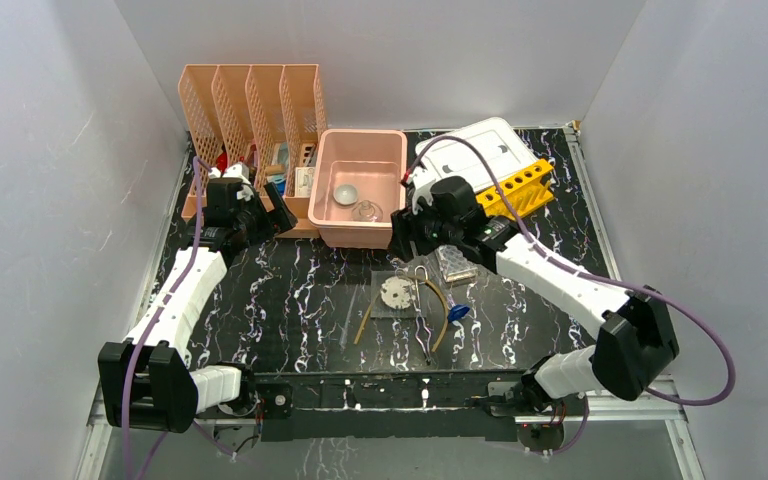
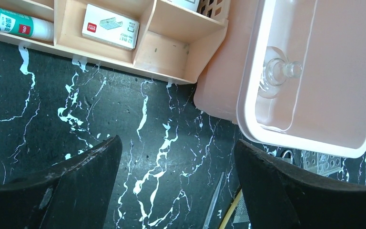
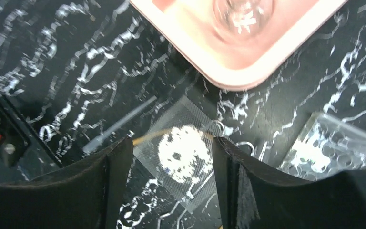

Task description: Organize the chemistry lab equipment

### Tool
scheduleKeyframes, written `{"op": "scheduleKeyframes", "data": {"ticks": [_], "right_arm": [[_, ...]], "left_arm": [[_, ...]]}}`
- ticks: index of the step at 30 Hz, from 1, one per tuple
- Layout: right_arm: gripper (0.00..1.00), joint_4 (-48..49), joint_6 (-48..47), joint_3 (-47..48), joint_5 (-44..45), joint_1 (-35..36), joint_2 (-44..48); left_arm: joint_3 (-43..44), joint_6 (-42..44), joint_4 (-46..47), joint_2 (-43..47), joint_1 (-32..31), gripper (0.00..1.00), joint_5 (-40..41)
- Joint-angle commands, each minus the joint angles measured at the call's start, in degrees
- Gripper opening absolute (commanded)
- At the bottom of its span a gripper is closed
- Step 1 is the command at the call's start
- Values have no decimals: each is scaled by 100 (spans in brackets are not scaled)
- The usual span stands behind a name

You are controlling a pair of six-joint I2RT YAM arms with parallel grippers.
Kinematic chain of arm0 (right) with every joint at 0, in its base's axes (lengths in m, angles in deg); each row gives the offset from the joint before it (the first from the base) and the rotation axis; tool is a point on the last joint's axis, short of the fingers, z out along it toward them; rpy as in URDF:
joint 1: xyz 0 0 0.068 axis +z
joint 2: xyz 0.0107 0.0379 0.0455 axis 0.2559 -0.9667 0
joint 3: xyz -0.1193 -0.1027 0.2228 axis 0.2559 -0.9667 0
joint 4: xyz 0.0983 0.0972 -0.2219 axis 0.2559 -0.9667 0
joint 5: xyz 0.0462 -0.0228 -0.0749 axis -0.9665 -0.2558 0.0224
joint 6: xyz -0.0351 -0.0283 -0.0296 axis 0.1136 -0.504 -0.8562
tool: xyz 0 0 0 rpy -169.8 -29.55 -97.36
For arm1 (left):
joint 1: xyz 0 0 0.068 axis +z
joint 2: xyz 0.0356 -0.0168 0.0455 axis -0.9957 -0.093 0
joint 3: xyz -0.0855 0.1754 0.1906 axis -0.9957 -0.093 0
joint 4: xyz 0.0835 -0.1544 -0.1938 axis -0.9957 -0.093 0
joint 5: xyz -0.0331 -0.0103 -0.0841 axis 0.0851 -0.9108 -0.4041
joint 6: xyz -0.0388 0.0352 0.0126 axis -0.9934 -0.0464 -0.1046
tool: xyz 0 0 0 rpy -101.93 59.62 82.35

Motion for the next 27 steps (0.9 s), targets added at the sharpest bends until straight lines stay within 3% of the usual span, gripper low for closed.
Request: {"op": "scheduleKeyframes", "data": {"ticks": [1,6,11,13,15,18,19,20,23,24,27], "right_arm": [[76,-27,41,-370,258,9,-227],[87,266,255,-1176,493,20,-444],[88,448,401,-1496,626,39,-708],[88,517,419,-1542,634,62,-776],[87,559,447,-1562,662,74,-831],[86,626,539,-1587,754,73,-776],[82,640,586,-1597,803,71,-745],[73,631,628,-1598,873,67,-709],[45,526,727,-1548,990,67,-672],[40,499,754,-1538,1010,61,-658],[24,490,839,-1562,1034,60,-560]], "left_arm": [[24,75,-40,55,-12,87,-10],[2,25,45,2,-17,87,-132],[-64,69,250,-12,-47,88,-626],[-109,165,431,59,-356,91,-844],[-106,299,478,81,-887,87,-820],[-128,324,450,-23,-1681,72,-840],[-156,244,467,-72,-1888,59,-918],[-189,125,471,-127,-2032,45,-984],[-296,-151,542,-208,-2303,14,-1153],[-350,-223,608,-205,-2360,3,-1184],[-477,-373,900,-231,-2475,0,-1389]]}}
